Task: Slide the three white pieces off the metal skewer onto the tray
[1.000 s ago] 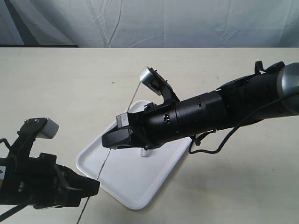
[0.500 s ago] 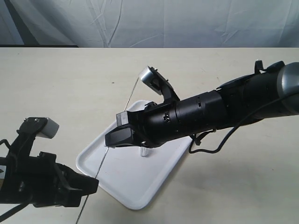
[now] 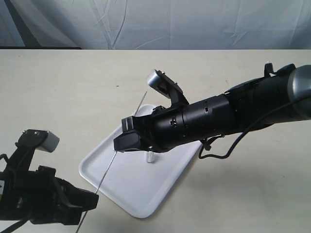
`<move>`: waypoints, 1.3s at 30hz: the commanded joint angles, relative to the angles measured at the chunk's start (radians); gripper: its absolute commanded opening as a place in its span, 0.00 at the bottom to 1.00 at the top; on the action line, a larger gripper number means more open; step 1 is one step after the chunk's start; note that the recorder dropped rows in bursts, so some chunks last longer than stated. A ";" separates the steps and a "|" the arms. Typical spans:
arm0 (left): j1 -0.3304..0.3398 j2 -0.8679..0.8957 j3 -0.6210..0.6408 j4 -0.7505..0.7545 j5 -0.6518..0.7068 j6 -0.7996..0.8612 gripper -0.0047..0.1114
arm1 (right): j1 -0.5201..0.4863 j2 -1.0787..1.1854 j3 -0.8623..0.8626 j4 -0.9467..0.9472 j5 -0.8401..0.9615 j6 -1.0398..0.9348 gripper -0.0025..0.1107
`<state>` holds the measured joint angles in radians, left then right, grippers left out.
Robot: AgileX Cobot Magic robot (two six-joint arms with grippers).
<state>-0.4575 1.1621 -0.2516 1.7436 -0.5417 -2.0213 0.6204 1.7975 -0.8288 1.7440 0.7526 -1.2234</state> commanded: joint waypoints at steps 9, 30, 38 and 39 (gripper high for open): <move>-0.003 0.002 0.113 0.001 0.021 0.018 0.04 | -0.004 -0.010 -0.028 0.000 -0.098 -0.006 0.20; -0.003 0.002 0.146 -0.047 0.000 0.062 0.04 | -0.004 -0.016 -0.154 0.000 -0.333 0.057 0.20; -0.003 0.002 0.142 -0.066 0.035 0.062 0.04 | -0.002 -0.023 -0.137 -0.072 -0.362 0.130 0.20; -0.003 0.002 0.137 -0.074 0.039 0.062 0.04 | -0.002 -0.020 -0.127 -0.087 -0.357 0.140 0.20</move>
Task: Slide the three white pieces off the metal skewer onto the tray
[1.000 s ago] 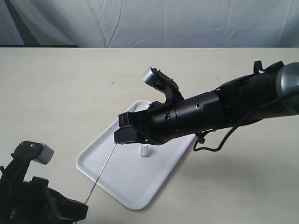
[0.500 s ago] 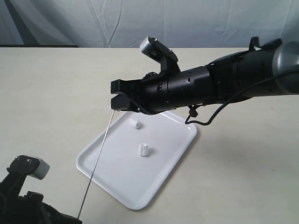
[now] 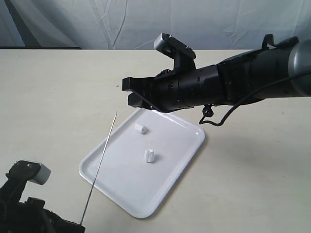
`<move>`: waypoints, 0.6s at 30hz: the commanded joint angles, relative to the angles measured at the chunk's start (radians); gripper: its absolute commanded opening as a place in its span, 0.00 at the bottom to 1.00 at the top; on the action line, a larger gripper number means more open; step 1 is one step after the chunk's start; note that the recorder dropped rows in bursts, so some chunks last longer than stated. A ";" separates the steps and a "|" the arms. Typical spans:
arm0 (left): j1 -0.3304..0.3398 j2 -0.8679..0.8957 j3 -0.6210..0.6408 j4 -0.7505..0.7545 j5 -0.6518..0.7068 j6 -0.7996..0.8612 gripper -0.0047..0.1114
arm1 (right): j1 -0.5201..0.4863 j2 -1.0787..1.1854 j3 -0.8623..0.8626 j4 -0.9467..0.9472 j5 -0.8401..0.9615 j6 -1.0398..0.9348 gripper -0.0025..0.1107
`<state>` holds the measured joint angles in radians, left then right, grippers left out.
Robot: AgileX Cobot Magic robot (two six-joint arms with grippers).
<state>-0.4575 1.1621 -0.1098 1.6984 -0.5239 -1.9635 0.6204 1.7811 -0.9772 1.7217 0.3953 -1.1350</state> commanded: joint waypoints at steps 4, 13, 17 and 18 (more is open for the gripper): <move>-0.003 0.002 -0.046 -0.027 0.038 0.004 0.04 | -0.002 0.021 0.081 -0.080 0.046 0.062 0.20; -0.003 0.002 -0.106 0.046 0.083 -0.092 0.04 | -0.002 0.056 0.128 -0.072 0.106 0.062 0.39; -0.003 0.002 -0.114 0.046 0.106 -0.092 0.04 | -0.002 0.046 0.128 -0.075 0.133 0.062 0.39; -0.003 0.002 -0.118 0.046 0.116 -0.074 0.04 | -0.002 0.035 0.128 -0.077 0.139 0.060 0.39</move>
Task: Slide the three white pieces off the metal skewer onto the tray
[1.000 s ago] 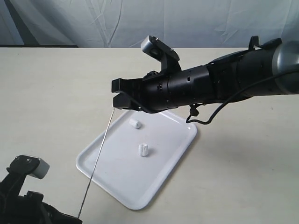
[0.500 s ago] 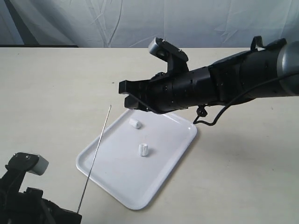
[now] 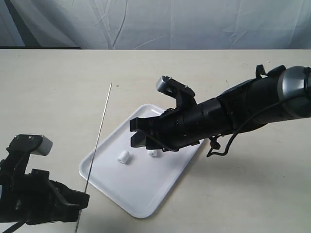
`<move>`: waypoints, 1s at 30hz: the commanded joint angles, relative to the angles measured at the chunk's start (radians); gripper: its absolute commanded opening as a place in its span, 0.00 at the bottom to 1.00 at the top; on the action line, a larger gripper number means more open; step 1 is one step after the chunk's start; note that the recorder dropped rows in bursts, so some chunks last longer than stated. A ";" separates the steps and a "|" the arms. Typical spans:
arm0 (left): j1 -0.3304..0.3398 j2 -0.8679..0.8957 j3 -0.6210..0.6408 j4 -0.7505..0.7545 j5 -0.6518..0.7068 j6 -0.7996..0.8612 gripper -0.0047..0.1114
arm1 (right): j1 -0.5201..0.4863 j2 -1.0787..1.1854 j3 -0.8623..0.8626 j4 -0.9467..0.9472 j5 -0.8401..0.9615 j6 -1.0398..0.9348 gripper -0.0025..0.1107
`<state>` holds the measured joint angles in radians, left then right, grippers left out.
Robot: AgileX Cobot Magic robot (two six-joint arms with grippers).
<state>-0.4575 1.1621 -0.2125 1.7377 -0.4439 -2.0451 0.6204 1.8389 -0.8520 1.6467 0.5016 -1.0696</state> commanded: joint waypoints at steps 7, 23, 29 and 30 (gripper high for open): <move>-0.003 -0.004 -0.058 0.007 0.104 0.064 0.04 | -0.013 -0.210 0.002 -0.139 -0.056 -0.052 0.39; -0.003 0.075 -0.131 0.007 0.044 0.060 0.04 | -0.224 -0.559 0.002 -0.468 0.017 0.216 0.39; -0.003 0.252 -0.246 0.007 0.012 0.091 0.04 | -0.224 -0.562 0.002 -0.468 0.074 0.217 0.39; -0.003 0.284 -0.268 0.007 0.006 0.091 0.04 | -0.224 -0.562 0.002 -0.468 0.087 0.217 0.39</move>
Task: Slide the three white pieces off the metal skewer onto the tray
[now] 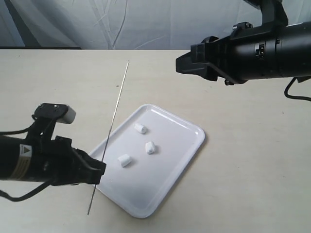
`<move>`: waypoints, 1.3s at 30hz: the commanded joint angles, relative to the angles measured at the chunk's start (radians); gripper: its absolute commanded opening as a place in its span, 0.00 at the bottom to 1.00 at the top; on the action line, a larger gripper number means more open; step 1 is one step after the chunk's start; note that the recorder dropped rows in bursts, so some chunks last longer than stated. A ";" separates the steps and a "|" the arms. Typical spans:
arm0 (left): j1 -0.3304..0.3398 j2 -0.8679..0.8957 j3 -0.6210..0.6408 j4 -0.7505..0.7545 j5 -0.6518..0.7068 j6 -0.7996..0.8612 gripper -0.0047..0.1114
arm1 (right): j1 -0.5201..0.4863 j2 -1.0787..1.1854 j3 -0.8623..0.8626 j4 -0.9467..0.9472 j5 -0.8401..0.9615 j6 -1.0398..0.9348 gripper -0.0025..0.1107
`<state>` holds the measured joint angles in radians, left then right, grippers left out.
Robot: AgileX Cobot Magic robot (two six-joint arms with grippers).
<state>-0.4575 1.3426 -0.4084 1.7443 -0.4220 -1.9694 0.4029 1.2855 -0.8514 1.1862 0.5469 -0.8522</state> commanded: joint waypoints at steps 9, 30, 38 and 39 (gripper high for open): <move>-0.003 0.337 -0.190 0.000 -0.073 0.049 0.04 | -0.007 -0.016 0.002 -0.009 0.098 -0.001 0.39; 0.001 -0.372 -0.241 0.000 0.079 0.225 0.24 | -0.025 -0.371 -0.070 -0.488 -0.027 0.162 0.39; 0.001 -0.980 -0.026 -0.001 0.627 0.250 0.24 | -0.124 -0.777 0.053 -1.174 -0.124 0.805 0.39; 0.001 -1.044 -0.003 -0.026 0.705 0.250 0.24 | -0.124 -0.837 0.094 -1.262 -0.167 0.890 0.39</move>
<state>-0.4575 0.4671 -0.4822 1.7508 0.0657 -1.7232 0.2879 0.5710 -0.8308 0.1612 0.4499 -0.1946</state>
